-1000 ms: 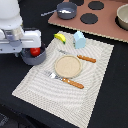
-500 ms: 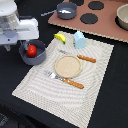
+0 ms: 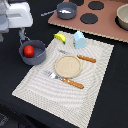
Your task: Interact with the objects in diverse but meaningful ways.
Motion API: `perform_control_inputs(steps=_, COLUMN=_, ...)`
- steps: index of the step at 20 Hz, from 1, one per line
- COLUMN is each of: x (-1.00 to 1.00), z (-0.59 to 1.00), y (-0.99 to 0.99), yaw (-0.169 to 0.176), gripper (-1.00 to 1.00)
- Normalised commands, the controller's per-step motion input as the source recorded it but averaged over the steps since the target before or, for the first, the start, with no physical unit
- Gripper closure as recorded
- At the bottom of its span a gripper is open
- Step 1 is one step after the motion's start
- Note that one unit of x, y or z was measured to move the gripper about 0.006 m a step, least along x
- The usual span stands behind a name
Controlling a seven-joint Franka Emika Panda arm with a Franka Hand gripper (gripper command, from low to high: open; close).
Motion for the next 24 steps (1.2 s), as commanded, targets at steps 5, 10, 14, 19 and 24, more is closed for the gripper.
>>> perform_control_inputs(steps=5, x=0.0, z=0.19, y=0.17, yaw=0.033, gripper=-1.0)
perform_control_inputs(steps=10, x=-0.01, z=0.1, y=0.35, yaw=0.123, gripper=-1.0)
perform_control_inputs(steps=14, x=0.09, z=-0.02, y=0.24, yaw=0.264, gripper=-1.0)
perform_control_inputs(steps=19, x=0.17, z=0.05, y=0.06, yaw=0.338, gripper=-1.0)
perform_control_inputs(steps=24, x=0.59, z=0.24, y=0.0, yaw=0.178, gripper=-1.0)
